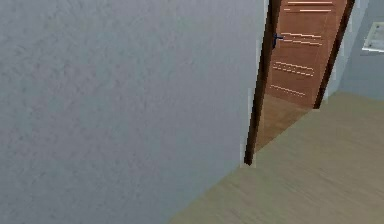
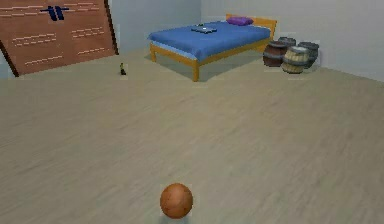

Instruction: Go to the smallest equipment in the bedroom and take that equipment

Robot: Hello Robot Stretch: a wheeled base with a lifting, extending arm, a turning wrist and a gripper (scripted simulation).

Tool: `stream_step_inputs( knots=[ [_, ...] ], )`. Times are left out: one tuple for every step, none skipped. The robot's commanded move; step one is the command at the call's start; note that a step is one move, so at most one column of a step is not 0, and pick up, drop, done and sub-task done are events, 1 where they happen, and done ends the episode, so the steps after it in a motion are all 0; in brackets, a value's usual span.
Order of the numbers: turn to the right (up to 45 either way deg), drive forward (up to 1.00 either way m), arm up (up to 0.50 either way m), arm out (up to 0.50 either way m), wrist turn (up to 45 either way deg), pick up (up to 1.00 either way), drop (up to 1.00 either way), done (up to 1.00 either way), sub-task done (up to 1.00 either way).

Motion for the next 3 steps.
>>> stream_step_inputs(
  knots=[
    [0.0, 0.0, 0.0, 0.44, 0.0, 0.0, 0.0, 0.0, 0.0],
    [0.0, 0.0, 0.0, 0.0, 45.0, 0.0, 0.0, 0.0, 0.0],
    [0.0, 0.0, 0.0, 0.0, 45.0, 0.0, 0.0, 0.0, 0.0]
  ],
)
